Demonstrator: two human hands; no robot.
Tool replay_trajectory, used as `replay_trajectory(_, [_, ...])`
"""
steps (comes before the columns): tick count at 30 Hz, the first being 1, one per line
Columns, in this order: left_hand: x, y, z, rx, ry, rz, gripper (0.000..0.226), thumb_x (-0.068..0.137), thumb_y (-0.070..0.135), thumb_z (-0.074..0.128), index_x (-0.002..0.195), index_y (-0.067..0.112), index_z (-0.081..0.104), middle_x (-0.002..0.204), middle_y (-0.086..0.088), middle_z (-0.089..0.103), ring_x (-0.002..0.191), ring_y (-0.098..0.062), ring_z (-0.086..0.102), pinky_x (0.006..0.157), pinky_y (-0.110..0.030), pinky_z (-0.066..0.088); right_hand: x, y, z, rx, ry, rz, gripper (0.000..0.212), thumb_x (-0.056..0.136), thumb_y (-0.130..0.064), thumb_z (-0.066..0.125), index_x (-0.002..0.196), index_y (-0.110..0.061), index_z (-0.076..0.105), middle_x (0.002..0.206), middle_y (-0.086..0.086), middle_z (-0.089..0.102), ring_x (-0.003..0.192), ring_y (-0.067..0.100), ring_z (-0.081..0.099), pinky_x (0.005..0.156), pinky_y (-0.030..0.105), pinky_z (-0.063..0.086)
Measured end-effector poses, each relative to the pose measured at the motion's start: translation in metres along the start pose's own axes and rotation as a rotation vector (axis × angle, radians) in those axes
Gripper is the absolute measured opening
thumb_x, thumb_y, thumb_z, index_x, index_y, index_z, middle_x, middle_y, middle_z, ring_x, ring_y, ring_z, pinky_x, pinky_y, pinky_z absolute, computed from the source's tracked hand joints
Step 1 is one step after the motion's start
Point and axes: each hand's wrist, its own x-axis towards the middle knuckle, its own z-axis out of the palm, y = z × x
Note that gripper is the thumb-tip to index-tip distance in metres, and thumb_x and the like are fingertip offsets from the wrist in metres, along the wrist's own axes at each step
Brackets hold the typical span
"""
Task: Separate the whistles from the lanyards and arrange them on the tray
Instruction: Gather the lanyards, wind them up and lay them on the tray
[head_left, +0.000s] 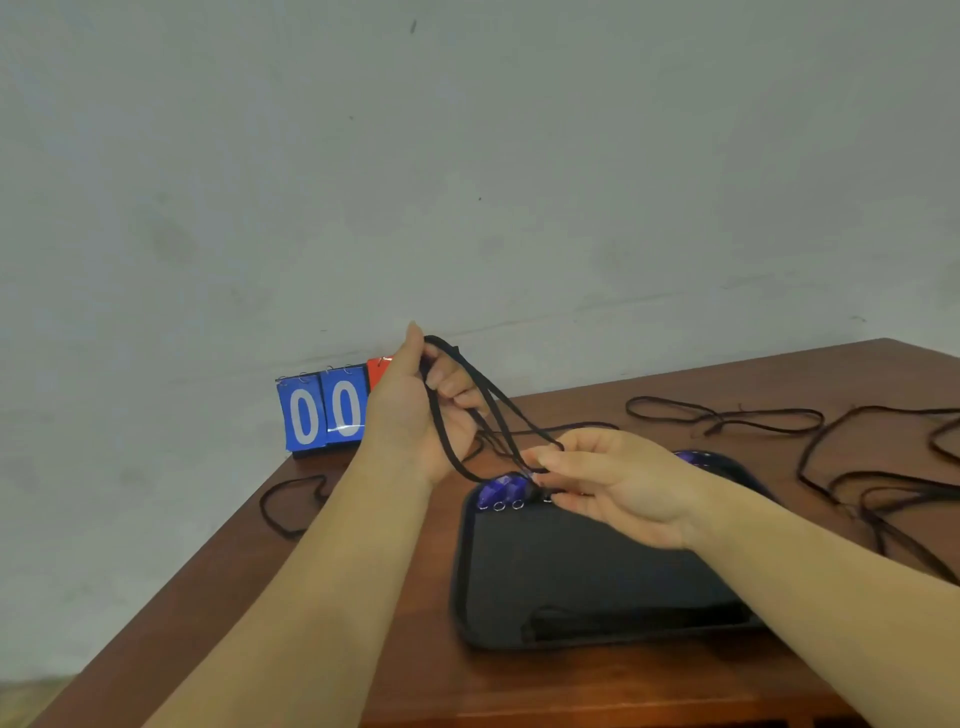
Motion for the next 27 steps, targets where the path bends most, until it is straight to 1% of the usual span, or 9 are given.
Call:
replay_trajectory(2, [0.002, -0.004, 0.005, -0.033, -0.013, 0.000, 0.046, 0.105, 0.048, 0.048, 0.066, 0.023, 0.050, 0.053, 0.009, 0.030, 0.044, -0.005, 0.032, 0.046, -0.019, 0.027, -0.003, 0.000, 0.003, 0.059, -0.046, -0.012, 0.007, 0.077, -0.028, 0.081, 0.074, -0.023, 0.077, 0.134, 0.016, 0.066, 0.130, 0.032, 0.060, 0.111, 0.043, 0.047])
replay_trajectory(4, [0.003, -0.008, 0.009, -0.061, -0.020, 0.003, 0.046, 0.105, 0.047, 0.047, 0.066, 0.022, 0.050, 0.052, 0.009, 0.030, 0.043, -0.006, 0.033, 0.046, -0.019, 0.028, -0.004, 0.000, 0.005, 0.122, -0.103, -0.014, 0.009, 0.078, -0.026, 0.080, 0.076, -0.021, 0.073, 0.139, 0.016, 0.064, 0.129, 0.032, 0.062, 0.112, 0.048, 0.045])
replay_trajectory(7, [0.002, -0.013, 0.015, -0.101, -0.026, 0.016, 0.045, 0.105, 0.046, 0.048, 0.067, 0.021, 0.051, 0.053, 0.008, 0.030, 0.042, -0.007, 0.033, 0.045, -0.019, 0.028, -0.004, 0.002, 0.009, 0.228, -0.165, -0.010, 0.011, 0.082, -0.019, 0.075, 0.080, -0.018, 0.064, 0.136, 0.014, 0.067, 0.122, 0.033, 0.067, 0.111, 0.055, 0.045])
replay_trajectory(10, [0.000, -0.017, 0.018, -0.110, -0.015, 0.037, 0.046, 0.105, 0.046, 0.047, 0.067, 0.021, 0.051, 0.053, 0.008, 0.032, 0.043, -0.006, 0.032, 0.046, -0.019, 0.029, -0.006, 0.001, 0.015, 0.254, -0.186, -0.017, 0.011, 0.082, -0.016, 0.073, 0.082, -0.017, 0.062, 0.129, 0.009, 0.070, 0.114, 0.032, 0.071, 0.107, 0.057, 0.048])
replay_trajectory(14, [0.002, -0.015, 0.015, -0.151, -0.014, 0.051, 0.045, 0.105, 0.046, 0.048, 0.068, 0.022, 0.050, 0.052, 0.009, 0.031, 0.041, -0.006, 0.033, 0.044, -0.020, 0.031, -0.008, 0.000, 0.018, 0.263, -0.186, -0.002, 0.011, 0.084, -0.016, 0.072, 0.081, -0.020, 0.062, 0.106, 0.006, 0.072, 0.106, 0.026, 0.074, 0.096, 0.045, 0.054])
replay_trajectory(16, [0.004, -0.015, 0.012, -0.161, -0.018, 0.049, 0.044, 0.105, 0.047, 0.047, 0.069, 0.022, 0.049, 0.052, 0.009, 0.031, 0.041, -0.006, 0.033, 0.043, -0.020, 0.032, -0.009, 0.000, 0.017, 0.281, -0.193, 0.005, 0.010, 0.086, -0.015, 0.071, 0.082, -0.019, 0.062, 0.102, 0.005, 0.076, 0.095, 0.021, 0.072, 0.083, 0.036, 0.053])
replay_trajectory(19, [0.006, -0.013, 0.005, -0.154, -0.012, 0.055, 0.044, 0.104, 0.047, 0.049, 0.068, 0.022, 0.049, 0.051, 0.009, 0.031, 0.042, -0.006, 0.034, 0.045, -0.019, 0.029, -0.010, 0.001, 0.014, 0.313, -0.185, 0.016, 0.008, 0.087, -0.013, 0.071, 0.083, -0.018, 0.066, 0.094, 0.007, 0.073, 0.075, 0.013, 0.064, 0.067, 0.026, 0.051])
replay_trajectory(24, [0.003, -0.005, -0.014, -0.112, 0.043, 0.040, 0.043, 0.102, 0.046, 0.053, 0.067, 0.022, 0.051, 0.054, 0.009, 0.033, 0.043, -0.005, 0.036, 0.045, -0.018, 0.033, -0.012, -0.001, -0.005, 0.267, -0.126, 0.003, 0.008, 0.091, -0.012, 0.069, 0.084, -0.015, 0.070, 0.077, 0.004, 0.067, 0.064, 0.009, 0.061, 0.062, 0.023, 0.055])
replay_trajectory(27, [0.000, -0.005, -0.026, 0.033, 0.104, 0.020, 0.038, 0.102, 0.041, 0.058, 0.070, 0.020, 0.051, 0.058, 0.007, 0.033, 0.047, -0.006, 0.038, 0.054, -0.021, 0.038, -0.011, -0.004, -0.015, 0.261, -0.033, -0.020, 0.008, 0.088, -0.012, 0.071, 0.081, -0.014, 0.073, 0.077, 0.005, 0.067, 0.063, 0.010, 0.061, 0.059, 0.021, 0.056])
